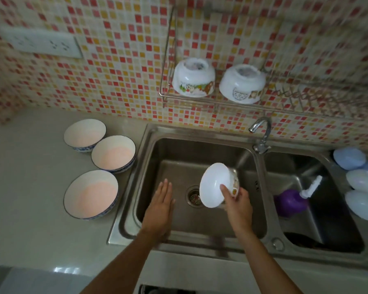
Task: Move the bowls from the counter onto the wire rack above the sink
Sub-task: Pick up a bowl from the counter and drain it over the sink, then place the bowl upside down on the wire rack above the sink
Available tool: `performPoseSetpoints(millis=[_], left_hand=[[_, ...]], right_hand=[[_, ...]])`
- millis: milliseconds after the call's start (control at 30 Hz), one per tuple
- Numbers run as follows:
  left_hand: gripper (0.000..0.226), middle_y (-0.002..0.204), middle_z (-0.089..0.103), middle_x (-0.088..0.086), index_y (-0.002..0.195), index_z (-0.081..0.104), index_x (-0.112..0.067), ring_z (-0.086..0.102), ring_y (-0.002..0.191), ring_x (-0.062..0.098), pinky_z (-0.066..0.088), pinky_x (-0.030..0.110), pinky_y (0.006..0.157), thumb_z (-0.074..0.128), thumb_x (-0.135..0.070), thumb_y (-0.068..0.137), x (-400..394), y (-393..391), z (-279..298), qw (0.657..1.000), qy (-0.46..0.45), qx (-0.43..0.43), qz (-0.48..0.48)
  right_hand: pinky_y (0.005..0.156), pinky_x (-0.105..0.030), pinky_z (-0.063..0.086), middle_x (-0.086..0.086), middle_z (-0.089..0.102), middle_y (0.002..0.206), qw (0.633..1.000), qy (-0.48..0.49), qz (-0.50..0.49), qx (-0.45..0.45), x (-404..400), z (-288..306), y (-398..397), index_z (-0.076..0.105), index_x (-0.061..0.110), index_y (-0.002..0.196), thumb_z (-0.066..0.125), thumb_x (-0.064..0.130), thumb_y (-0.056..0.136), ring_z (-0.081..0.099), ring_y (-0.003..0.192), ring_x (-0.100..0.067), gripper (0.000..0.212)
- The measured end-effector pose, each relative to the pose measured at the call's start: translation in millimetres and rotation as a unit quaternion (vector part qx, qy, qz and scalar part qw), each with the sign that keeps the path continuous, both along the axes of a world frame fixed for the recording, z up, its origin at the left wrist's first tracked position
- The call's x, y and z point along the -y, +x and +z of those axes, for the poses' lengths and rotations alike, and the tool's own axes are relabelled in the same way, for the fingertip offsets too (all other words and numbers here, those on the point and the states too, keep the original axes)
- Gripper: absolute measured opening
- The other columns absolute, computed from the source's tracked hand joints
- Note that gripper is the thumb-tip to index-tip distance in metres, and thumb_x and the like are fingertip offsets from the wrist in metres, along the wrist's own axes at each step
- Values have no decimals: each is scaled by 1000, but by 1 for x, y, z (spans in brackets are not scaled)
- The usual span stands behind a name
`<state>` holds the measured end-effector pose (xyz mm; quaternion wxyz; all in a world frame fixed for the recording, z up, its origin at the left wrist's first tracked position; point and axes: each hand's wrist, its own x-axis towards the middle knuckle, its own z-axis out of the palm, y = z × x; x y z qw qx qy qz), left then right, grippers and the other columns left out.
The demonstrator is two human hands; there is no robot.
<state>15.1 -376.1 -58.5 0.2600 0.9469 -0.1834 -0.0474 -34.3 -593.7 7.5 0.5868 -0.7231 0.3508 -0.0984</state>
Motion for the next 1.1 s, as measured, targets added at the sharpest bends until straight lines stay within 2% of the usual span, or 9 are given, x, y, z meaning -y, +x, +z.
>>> performPoseSetpoints(millis=[67, 200, 300, 467, 633, 800, 867, 1000, 1100], left_hand=[[64, 155, 13, 7, 147, 23, -5, 10, 144, 23, 20, 43, 116, 8, -45, 99, 2, 32, 33, 998, -6, 59, -13], [55, 156, 10, 7, 149, 16, -9, 5, 145, 23, 3, 42, 115, 23, -35, 101, 12, 89, 114, 984, -7, 175, -14], [55, 159, 5, 4, 151, 10, -13, -1, 147, 20, 5, 38, 119, 28, -30, 102, 19, 119, 164, 971, -23, 236, -27], [68, 158, -12, -8, 150, -8, -26, -13, 144, 10, -2, 35, 120, -3, -61, 92, 19, 162, 200, 973, -8, 229, -25], [60, 155, -16, -15, 147, -11, -33, -16, 143, 5, 3, 36, 120, -4, -57, 93, 14, 175, 191, 973, 7, 227, -31], [62, 157, 0, -14, 149, 4, -32, -6, 144, 3, 10, 37, 121, -4, -58, 93, 20, 176, 187, 973, -57, 222, -6], [59, 156, 1, -16, 148, 3, -33, -5, 144, 2, 10, 35, 120, -1, -57, 95, 23, 175, 184, 971, -81, 225, 2], [55, 157, 1, -17, 149, 4, -33, -4, 144, 0, 12, 34, 120, 6, -53, 98, 22, 179, 178, 967, -89, 238, 3], [51, 157, 5, -15, 150, 8, -31, -2, 145, 1, 16, 34, 119, 15, -45, 101, 22, 182, 175, 964, -92, 248, 4]], right_hand=[[63, -28, 59, -5, 55, 130, 995, 92, -14, 41, 0, 19, 10, 52, 18, 134, 64, 42, 89, 57, 105, -22, 53], [69, -41, 61, -3, 52, 130, 971, 219, -19, 90, -5, 72, 37, 50, 34, 128, 58, 53, 88, 56, 113, -28, 46], [76, -47, 60, -3, 55, 125, 960, 249, 9, 127, -10, 113, 56, 52, 38, 119, 59, 50, 88, 58, 109, -27, 33], [76, -50, 58, -5, 59, 122, 934, 306, 60, 176, -13, 162, 84, 53, 33, 116, 65, 38, 87, 60, 105, -26, 31], [79, -47, 59, -7, 59, 125, 918, 305, 85, 240, -5, 199, 111, 57, 29, 112, 69, 31, 84, 59, 114, -28, 31], [91, -50, 55, 2, 55, 125, 936, 214, 52, 273, 4, 218, 158, 46, 23, 133, 77, 31, 79, 55, 119, -24, 62], [94, -44, 54, 9, 57, 121, 952, 119, 46, 279, 4, 221, 177, 41, 25, 134, 79, 31, 78, 56, 119, -21, 68], [79, -22, 55, 8, 52, 126, 949, -124, 87, 277, -1, 221, 206, 34, 24, 138, 85, 25, 72, 58, 112, -13, 84], [101, -30, 46, 5, 43, 141, 912, -291, 146, 248, -4, 210, 221, 32, 28, 143, 87, 19, 68, 42, 129, -13, 94]])
